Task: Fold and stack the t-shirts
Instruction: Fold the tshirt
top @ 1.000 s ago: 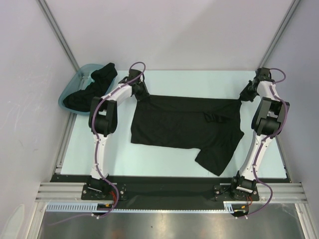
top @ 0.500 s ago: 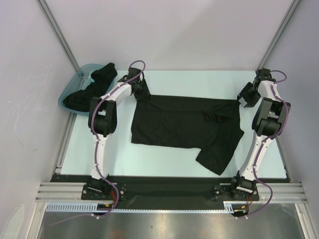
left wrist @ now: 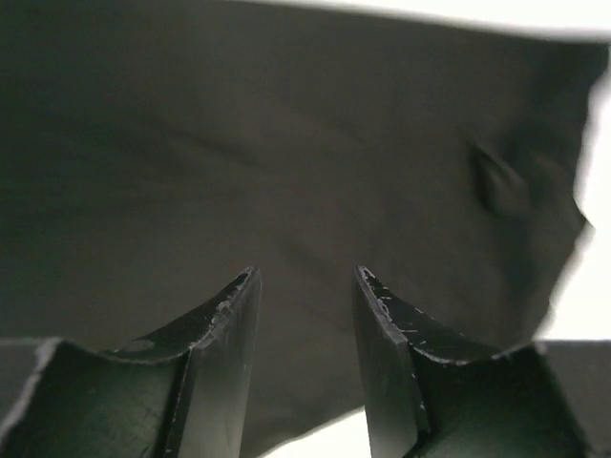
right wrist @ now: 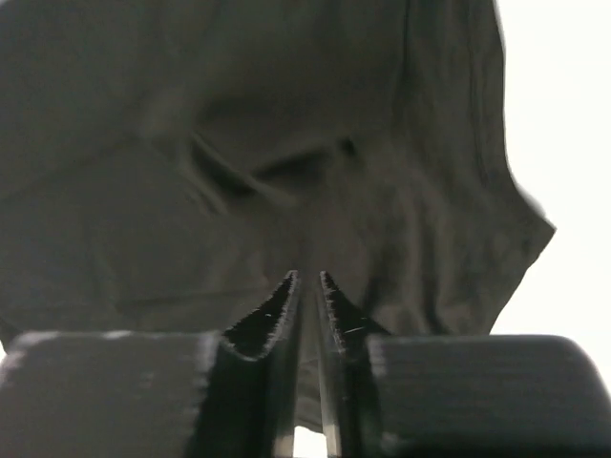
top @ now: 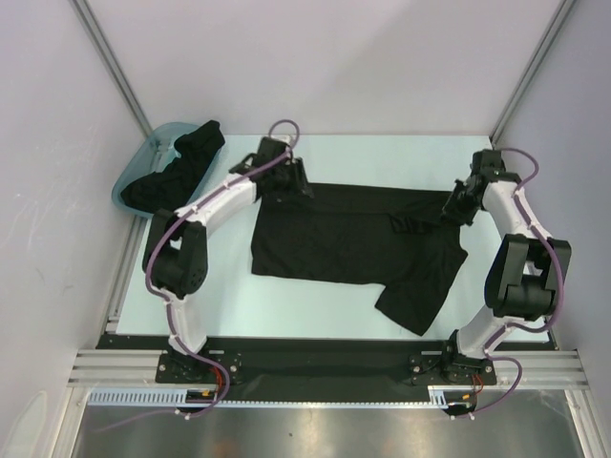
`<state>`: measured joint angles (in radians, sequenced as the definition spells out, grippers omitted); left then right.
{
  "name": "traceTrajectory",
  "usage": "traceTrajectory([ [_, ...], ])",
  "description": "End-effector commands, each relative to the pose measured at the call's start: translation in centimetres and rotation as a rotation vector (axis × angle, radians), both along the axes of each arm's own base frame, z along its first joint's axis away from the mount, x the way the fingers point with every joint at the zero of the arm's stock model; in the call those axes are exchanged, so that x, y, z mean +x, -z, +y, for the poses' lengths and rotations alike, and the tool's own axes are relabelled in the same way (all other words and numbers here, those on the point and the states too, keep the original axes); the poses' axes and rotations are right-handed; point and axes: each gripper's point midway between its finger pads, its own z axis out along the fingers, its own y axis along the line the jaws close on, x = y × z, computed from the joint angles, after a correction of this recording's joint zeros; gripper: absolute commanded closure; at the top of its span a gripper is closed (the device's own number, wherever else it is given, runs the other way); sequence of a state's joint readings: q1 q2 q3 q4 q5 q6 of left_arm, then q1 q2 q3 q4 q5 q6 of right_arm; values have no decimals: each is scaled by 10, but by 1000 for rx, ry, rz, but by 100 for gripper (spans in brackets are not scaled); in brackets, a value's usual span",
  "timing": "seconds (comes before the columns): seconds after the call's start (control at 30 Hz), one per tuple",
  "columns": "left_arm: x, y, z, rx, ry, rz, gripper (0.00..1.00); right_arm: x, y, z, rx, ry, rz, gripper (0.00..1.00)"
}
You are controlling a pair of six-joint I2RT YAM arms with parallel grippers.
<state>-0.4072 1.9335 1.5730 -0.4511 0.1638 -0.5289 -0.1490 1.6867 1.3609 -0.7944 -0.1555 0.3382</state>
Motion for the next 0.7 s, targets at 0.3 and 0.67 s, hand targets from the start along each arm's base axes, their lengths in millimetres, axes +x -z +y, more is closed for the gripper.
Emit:
traceTrajectory([
  [0.3, -55, -4, -187, -384, 266, -105, 52, 11, 60, 10, 108, 24, -57, 84],
  [0.67, -55, 38, -248, -401, 190, -63, 55, 19, 73, -8, 126, 96, -89, 71],
])
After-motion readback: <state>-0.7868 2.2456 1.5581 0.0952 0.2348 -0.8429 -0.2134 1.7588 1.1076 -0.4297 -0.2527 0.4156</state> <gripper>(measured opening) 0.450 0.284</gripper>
